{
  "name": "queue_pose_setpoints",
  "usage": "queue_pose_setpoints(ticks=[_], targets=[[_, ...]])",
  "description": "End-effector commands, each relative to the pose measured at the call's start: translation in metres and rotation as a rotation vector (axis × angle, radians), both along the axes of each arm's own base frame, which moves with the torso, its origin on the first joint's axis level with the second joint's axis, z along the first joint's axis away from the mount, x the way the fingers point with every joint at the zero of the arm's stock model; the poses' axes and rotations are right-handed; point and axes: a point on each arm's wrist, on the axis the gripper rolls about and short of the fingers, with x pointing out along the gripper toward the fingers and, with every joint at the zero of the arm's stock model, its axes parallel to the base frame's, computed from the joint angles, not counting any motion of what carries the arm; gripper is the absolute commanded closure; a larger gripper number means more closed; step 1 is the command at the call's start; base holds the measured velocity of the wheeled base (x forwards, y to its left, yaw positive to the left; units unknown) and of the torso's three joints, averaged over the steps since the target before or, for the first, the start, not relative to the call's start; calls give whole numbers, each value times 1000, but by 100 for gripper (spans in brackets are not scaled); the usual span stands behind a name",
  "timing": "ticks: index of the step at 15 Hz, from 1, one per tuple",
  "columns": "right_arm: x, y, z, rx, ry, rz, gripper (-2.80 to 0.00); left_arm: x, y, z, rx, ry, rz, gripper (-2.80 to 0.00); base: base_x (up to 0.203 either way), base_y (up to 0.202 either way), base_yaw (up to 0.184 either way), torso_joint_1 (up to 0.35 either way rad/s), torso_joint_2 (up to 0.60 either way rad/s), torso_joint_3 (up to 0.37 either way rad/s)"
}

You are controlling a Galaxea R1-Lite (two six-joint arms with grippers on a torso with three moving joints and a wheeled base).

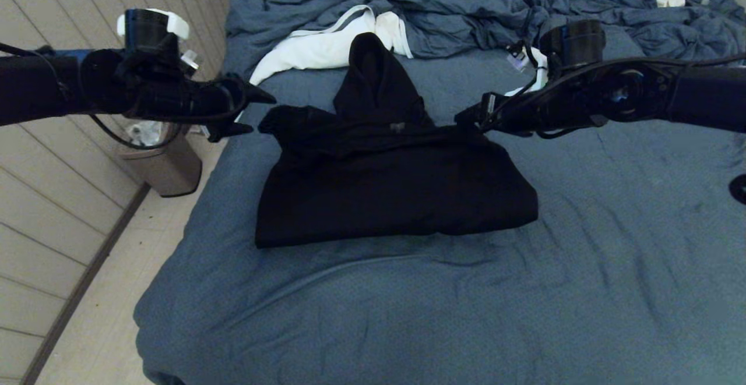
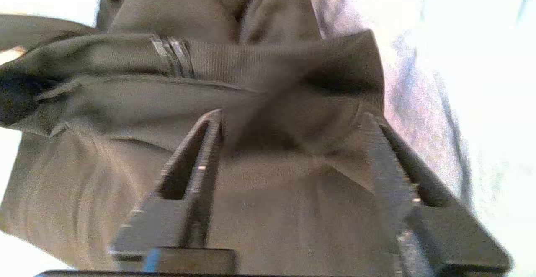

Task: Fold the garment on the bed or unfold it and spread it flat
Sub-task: Fold the black sweatshirt

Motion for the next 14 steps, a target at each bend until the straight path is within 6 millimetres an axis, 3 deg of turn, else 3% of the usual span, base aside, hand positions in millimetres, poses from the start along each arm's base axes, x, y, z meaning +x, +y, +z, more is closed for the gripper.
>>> queue_pose_setpoints(ticks=[1,3,7,8,11,14], targets=[[-1,0,2,4,-8,1,-280,-11,27,20,-14,-45,61,-280,0,0,0,0,0,0],[-2,-1,6,7,-22,-3,-280,-19,44,29,-17,-52,104,-280,0,0,0,0,0,0],[-17,-9,26,20,-66,-20,-280,-45,37,16,-7,22,57,-280,0,0,0,0,0,0],[-24,-10,34,22,-83,-27,0,-57,28,18,-14,28,10,0,0,0,0,0,0,0],[-43,-13,48,19,-78,-28,0,-85,7,21,-16,41,-88,0,0,0,0,0,0,0],[-56,-16,42,13,-17,-28,0,-102,-2,12,-2,75,-128,0,0,0,0,0,0,0]])
